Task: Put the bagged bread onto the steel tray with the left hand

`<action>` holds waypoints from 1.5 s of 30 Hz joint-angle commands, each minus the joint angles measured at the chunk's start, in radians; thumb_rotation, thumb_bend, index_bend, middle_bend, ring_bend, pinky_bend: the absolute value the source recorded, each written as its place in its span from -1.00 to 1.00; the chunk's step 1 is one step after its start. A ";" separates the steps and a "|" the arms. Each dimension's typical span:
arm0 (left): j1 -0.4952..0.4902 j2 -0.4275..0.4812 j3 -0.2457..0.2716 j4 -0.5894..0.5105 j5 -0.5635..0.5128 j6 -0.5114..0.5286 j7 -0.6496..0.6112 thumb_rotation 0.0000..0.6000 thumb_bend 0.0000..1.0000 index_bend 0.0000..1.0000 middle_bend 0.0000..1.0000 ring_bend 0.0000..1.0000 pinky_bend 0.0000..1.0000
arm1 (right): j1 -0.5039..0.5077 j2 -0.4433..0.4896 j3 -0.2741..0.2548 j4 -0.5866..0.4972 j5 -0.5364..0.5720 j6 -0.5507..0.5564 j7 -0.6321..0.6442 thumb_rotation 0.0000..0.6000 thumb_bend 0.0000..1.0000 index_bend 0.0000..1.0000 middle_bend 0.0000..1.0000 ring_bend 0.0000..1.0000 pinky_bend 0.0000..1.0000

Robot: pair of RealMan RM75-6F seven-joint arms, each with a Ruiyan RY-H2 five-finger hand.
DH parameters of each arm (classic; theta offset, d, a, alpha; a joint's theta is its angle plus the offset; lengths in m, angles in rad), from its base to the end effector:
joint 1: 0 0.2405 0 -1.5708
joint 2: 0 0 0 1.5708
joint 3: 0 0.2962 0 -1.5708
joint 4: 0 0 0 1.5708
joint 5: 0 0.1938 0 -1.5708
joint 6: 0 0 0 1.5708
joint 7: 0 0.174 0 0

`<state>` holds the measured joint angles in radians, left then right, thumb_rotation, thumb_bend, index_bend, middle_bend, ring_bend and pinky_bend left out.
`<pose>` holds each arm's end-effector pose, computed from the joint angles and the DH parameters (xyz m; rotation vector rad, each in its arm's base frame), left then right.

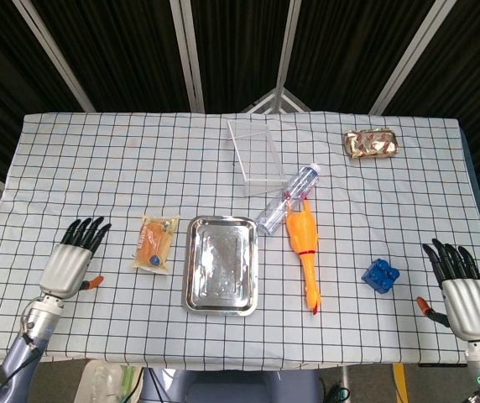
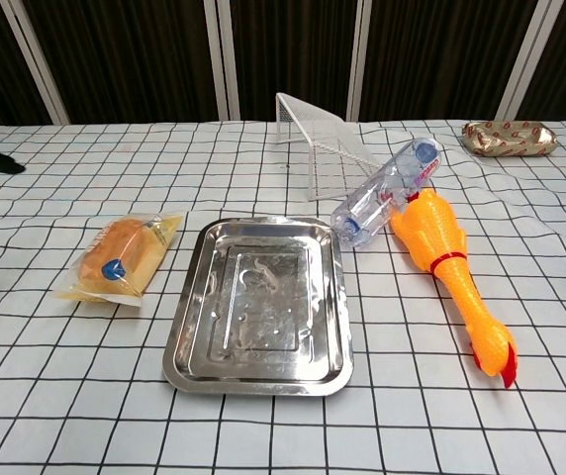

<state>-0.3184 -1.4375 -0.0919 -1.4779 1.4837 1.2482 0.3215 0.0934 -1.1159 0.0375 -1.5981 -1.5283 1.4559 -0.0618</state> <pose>-0.2848 0.2901 0.0564 -1.6929 -0.7689 -0.8561 -0.3401 -0.2132 0.1851 1.4608 -0.8549 0.8431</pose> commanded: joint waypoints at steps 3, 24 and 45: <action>-0.067 -0.113 -0.028 0.002 -0.060 -0.080 0.117 1.00 -0.90 -1.00 -0.95 -1.00 -0.88 | -0.010 0.028 0.004 0.006 -0.011 0.027 0.072 1.00 -0.40 -1.00 -1.00 -1.00 -1.00; -0.189 -0.274 -0.102 0.129 -0.230 -0.156 0.213 1.00 -0.81 -0.91 -0.58 -0.77 -0.71 | -0.023 0.048 0.001 0.020 -0.035 0.055 0.134 1.00 -0.40 -1.00 -1.00 -1.00 -1.00; -0.210 -0.283 -0.111 0.066 -0.153 -0.015 0.185 1.00 -0.57 -0.55 -0.15 -0.23 -0.16 | -0.024 0.047 -0.002 0.008 -0.035 0.047 0.120 1.00 -0.40 -1.00 -1.00 -1.00 -1.00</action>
<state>-0.5181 -1.7208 -0.1993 -1.3978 1.3208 1.2288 0.4966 0.0686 -1.0686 0.0357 -1.5895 -1.5635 1.5034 0.0582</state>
